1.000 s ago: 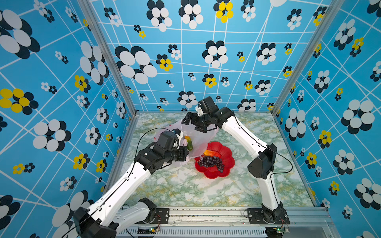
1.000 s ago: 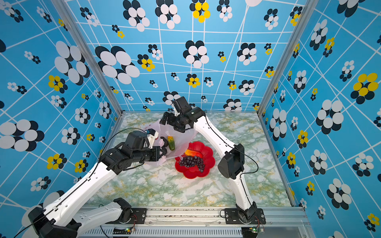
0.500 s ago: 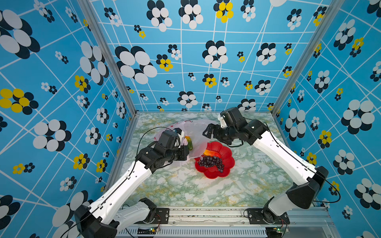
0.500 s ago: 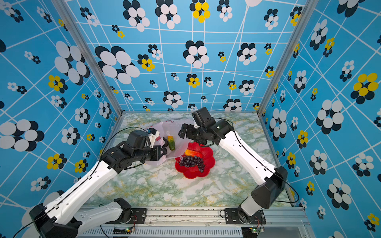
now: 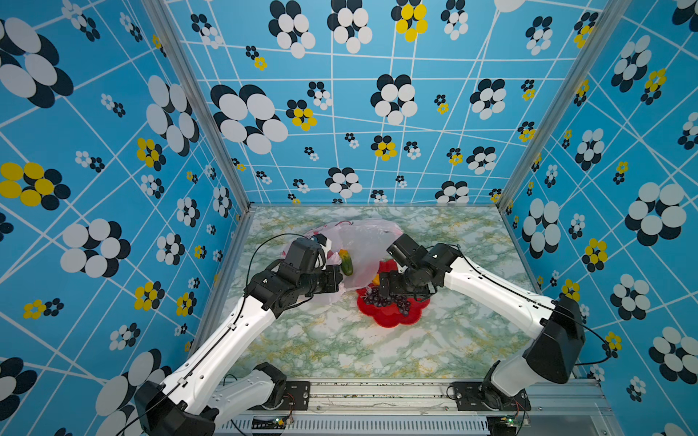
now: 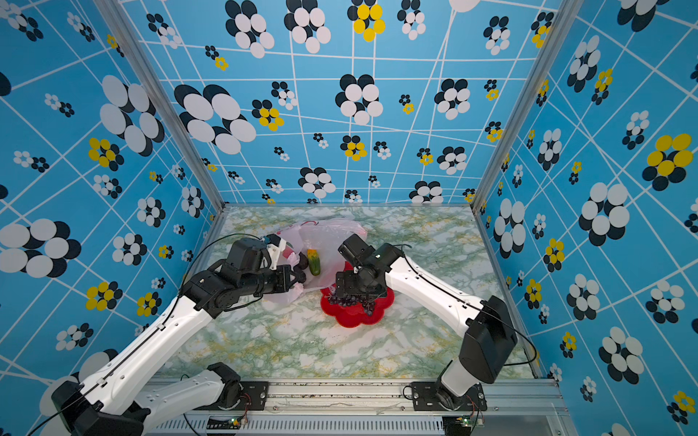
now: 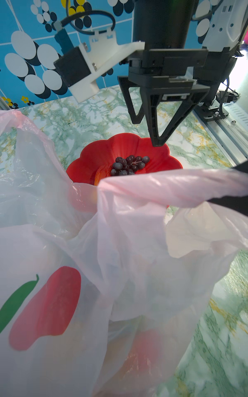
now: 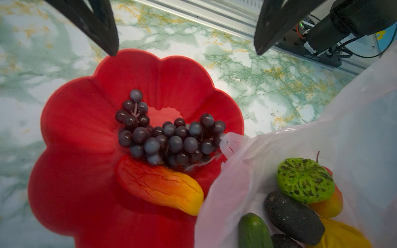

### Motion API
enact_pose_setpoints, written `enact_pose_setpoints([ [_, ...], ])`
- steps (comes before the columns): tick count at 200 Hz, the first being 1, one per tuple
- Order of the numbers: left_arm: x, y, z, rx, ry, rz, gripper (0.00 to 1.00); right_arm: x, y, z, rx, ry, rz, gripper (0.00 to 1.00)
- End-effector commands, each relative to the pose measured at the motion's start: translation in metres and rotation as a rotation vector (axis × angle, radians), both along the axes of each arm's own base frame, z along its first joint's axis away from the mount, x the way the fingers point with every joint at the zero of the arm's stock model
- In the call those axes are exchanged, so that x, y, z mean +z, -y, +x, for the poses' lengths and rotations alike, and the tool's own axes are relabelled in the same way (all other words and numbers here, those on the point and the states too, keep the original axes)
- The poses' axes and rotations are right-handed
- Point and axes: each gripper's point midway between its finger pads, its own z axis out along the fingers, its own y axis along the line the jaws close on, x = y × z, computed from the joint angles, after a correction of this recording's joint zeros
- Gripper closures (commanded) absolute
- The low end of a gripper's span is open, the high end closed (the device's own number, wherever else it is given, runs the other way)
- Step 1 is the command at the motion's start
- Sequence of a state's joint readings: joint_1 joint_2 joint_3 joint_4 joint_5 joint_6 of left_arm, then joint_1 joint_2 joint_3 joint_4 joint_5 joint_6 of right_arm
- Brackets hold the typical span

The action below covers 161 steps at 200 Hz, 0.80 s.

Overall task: Place the fruits into the plastic bag
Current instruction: Pick up the fruit from the plate.

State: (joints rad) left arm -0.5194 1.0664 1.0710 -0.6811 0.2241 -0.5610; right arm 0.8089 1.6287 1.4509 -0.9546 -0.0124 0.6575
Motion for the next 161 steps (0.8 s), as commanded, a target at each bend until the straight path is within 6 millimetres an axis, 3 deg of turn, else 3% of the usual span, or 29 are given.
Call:
enact_pose_setpoints([
  [1, 0.001, -0.003, -0.005, 0.006, -0.005, -0.024, 1.00, -0.008, 0.005, 0.008, 0.116, 0.023, -0.119, 0.01],
  [42, 0.004, -0.004, -0.008, -0.001, -0.002, -0.024, 1.00, -0.035, 0.003, 0.021, 0.199, -0.016, -0.236, 0.01],
  [50, 0.003, -0.005, -0.009, -0.002, -0.003, -0.021, 1.00, -0.028, -0.002, 0.029, 0.205, 0.009, -0.235, 0.02],
  [161, 0.006, -0.012, -0.013, -0.011, 0.023, 0.034, 0.99, -0.062, -0.002, 0.076, 0.288, -0.053, -0.343, 0.23],
])
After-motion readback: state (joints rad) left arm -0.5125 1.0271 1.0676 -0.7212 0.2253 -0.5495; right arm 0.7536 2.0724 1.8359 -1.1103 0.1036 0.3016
